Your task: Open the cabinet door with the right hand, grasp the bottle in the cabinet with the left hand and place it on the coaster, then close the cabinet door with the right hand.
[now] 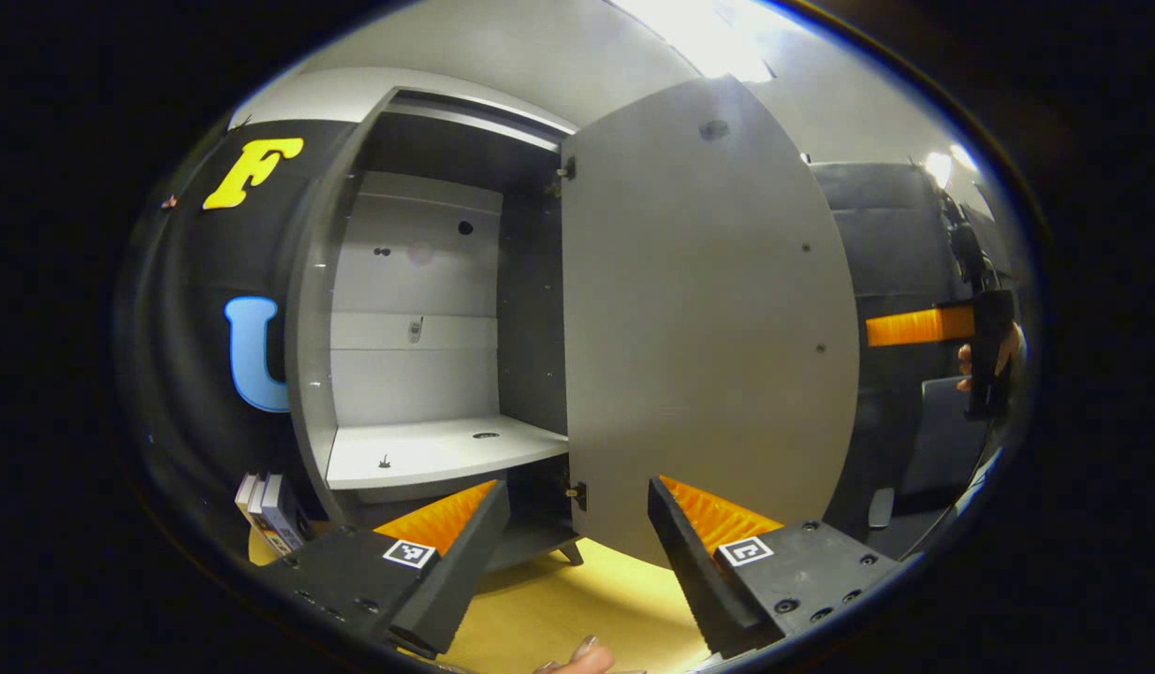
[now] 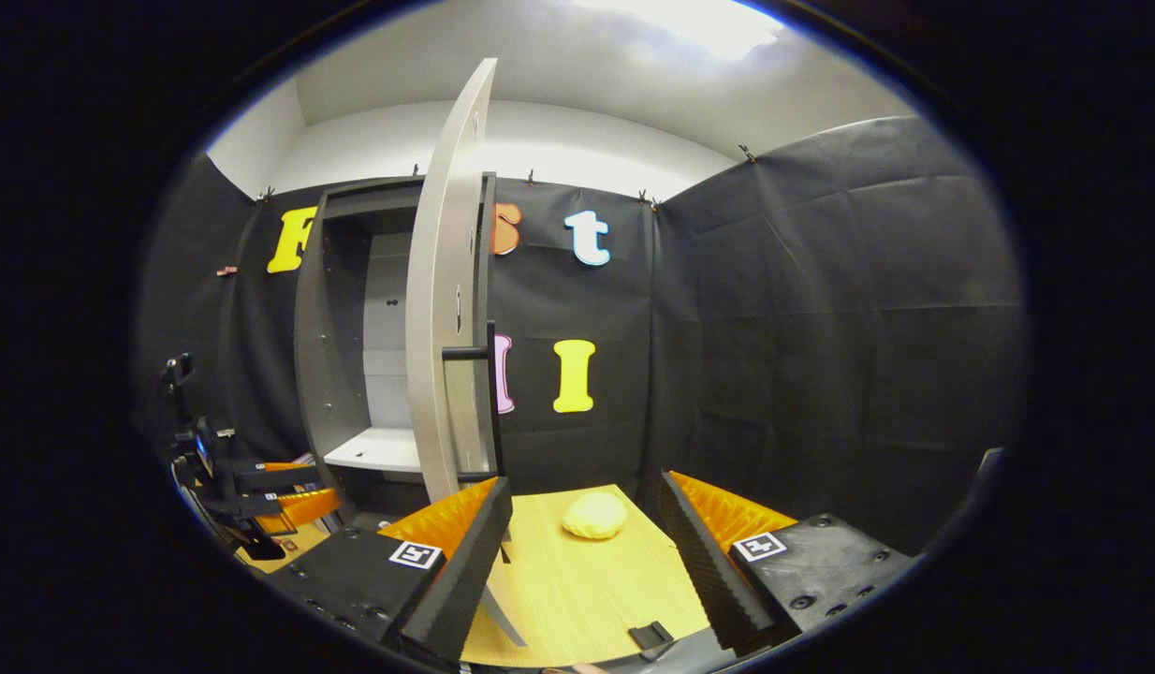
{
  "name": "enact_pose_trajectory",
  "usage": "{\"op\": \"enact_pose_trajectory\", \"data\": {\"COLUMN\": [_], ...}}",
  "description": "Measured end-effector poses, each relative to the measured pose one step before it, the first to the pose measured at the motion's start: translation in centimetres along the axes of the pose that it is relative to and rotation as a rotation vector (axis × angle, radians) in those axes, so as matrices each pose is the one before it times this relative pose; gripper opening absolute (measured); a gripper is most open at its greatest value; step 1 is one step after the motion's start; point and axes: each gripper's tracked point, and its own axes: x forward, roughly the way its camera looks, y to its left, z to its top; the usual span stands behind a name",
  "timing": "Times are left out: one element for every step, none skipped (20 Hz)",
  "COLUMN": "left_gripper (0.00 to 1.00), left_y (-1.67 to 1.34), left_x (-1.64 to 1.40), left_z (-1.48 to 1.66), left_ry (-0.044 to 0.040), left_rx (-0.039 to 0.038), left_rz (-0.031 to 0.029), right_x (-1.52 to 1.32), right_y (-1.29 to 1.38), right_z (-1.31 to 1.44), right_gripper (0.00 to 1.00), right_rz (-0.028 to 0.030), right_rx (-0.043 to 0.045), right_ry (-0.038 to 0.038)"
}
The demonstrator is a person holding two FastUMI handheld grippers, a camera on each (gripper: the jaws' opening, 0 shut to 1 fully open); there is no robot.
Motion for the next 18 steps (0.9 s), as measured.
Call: {"op": "enact_pose_trajectory", "data": {"left_gripper": [0.95, 0.95, 0.94, 0.94, 0.95, 0.95, 0.95, 0.95, 0.95, 0.95, 0.95, 0.96, 0.95, 0.95, 0.95, 0.95, 0.95, 0.95], "left_y": [-0.182, -0.095, -0.202, -0.024, 0.092, 0.009, 0.101, 0.12, 0.232, 0.319, 0.42, 0.423, 0.55, 0.629, 0.65, 0.752, 0.776, 0.908], "left_x": [0.882, 0.762, 0.674, 0.597, 0.485, 0.413, 0.176, 0.108, 0.045, -0.156, -0.217, -0.293, -0.42, -0.364, -0.403, -0.408, -0.61, -0.675], "left_z": [-0.013, 0.046, 0.075, 0.128, -0.032, 0.014, -0.116, 0.135, 0.09, 0.157, 0.097, 0.059, -0.019, 0.151, 0.125, 0.184, 0.008, 0.22], "left_ry": [0.01228, 0.00095, -0.00288, -0.00364, -0.00092, 0.00309, 0.00145, -0.00476, -0.00781, -0.00548, -0.00348, 0.00376, 0.00033, -0.0006, 0.00013, 0.00289, 0.00973, 0.00277], "left_rx": [0.00188, -0.00859, -0.01497, -0.01945, -0.02398, -0.02652, -0.02658, -0.02223, -0.01446, -0.00123, 0.00501, 0.00636, 0.0031, 0.00076, -0.00095, 0.00029, 0.00503, 0.00843], "left_rz": [0.00541, 0.00552, 0.00727, 0.00913, 0.00992, 0.01041, 0.01361, 0.01042, 0.01148, 0.01392, 0.01678, 0.01233, 0.02071, 0.01887, 0.01491, 0.01571, 0.01268, 0.01535], "right_x": [0.829, 0.691, 0.475, 0.39, 0.308, 0.34, 0.112, -0.062, 0.218, 0.414, 0.3, 0.431, 0.31, 0.062, 0.367, 0.31, 0.492, 0.639], "right_y": [0.365, 0.497, 0.541, 0.646, 0.678, 0.075, -0.199, 0.092, 0.532, 0.007, 0.193, 0.558, 0.642, 0.969, 1.104, 1.294, 1.28, 1.268], "right_z": [0.257, 0.263, 0.0, 0.097, -0.119, -0.172, -0.156, 0.134, -0.157, -0.051, 0.021, 0.11, -0.183, -0.102, -0.05, -0.078, -0.183, -0.256], "right_gripper": [0.97, 0.97, 0.97, 0.97, 0.97, 0.97, 0.89, 0.94, 0.94, 0.95, 0.95, 0.95, 0.96, 0.97, 0.89, 0.97, 0.97, 0.89], "right_rz": [0.03282, 0.04311, 0.04641, 0.05304, 0.05246, 0.03023, 0.03265, 0.03135, 0.03512, 0.01155, 0.01807, 0.0207, 0.02279, 0.02449, 0.02371, 0.02357, 0.02178, 0.0193], "right_rx": [0.00302, 0.00084, -0.0024, 0.00087, 0.0056, -0.00246, 0.00011, 0.01063, 0.01747, 0.00016, -0.00196, 0.00291, 0.00065, -0.00353, -0.00422, -0.00086, 0.00569, 0.00257], "right_ry": [-0.00724, -0.00402, 0.00407, 0.00715, 0.01292, 0.01356, 0.0148, 0.00695, 0.01062, 0.0017, -0.00116, 0.00346, 0.00459, -0.00004, -0.00179, -0.00083, 0.00518, 0.00424]}}
